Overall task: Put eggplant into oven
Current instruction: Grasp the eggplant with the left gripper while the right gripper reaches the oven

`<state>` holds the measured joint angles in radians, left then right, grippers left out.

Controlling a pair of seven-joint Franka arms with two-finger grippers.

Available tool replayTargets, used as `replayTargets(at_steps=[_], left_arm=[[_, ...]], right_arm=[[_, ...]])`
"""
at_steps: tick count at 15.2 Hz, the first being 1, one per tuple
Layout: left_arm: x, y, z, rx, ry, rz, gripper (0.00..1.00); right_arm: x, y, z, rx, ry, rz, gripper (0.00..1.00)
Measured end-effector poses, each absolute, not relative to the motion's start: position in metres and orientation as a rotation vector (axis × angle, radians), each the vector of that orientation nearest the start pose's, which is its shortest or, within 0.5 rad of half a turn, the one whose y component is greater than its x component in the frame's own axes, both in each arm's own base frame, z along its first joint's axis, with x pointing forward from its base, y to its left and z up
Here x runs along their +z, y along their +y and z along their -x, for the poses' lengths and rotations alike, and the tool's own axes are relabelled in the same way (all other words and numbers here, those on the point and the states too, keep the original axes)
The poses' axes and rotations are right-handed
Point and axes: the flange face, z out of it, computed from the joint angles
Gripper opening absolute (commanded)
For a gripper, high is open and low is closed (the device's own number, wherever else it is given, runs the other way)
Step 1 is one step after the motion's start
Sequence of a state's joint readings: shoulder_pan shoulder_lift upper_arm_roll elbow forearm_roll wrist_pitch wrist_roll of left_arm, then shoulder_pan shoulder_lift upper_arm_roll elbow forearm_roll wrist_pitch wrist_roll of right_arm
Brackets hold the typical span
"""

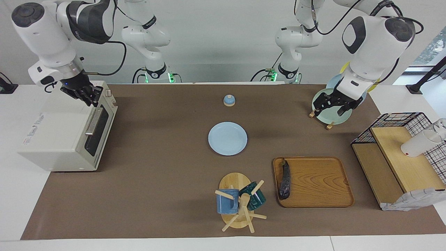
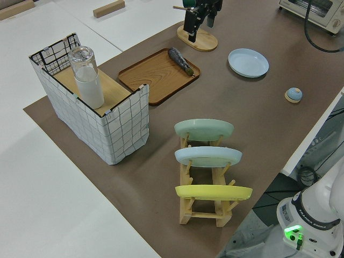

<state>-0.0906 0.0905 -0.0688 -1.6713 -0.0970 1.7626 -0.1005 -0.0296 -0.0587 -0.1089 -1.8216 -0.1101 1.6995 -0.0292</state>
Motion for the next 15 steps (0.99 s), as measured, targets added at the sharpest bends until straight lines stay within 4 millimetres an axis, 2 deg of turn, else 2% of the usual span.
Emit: replayTargets(at_steps=[3,7,15], left_arm=[[0.495,-0.132,-0.604,0.038,0.095,3.285,1.00],[0.438,-0.164,-0.625,0.017,0.123,3.296,1.00],[0.368,-0.209,-0.638,-0.072,0.183,3.302,1.00]], right_arm=[[0.527,-0.089,-0.532,0.148,0.122,3.284,0.00],[0.501,-0.091,-0.543,0.141,0.096,3.310,0.00],[0.471,-0.092,-0.551,0.141,0.082,3.310,0.00]])
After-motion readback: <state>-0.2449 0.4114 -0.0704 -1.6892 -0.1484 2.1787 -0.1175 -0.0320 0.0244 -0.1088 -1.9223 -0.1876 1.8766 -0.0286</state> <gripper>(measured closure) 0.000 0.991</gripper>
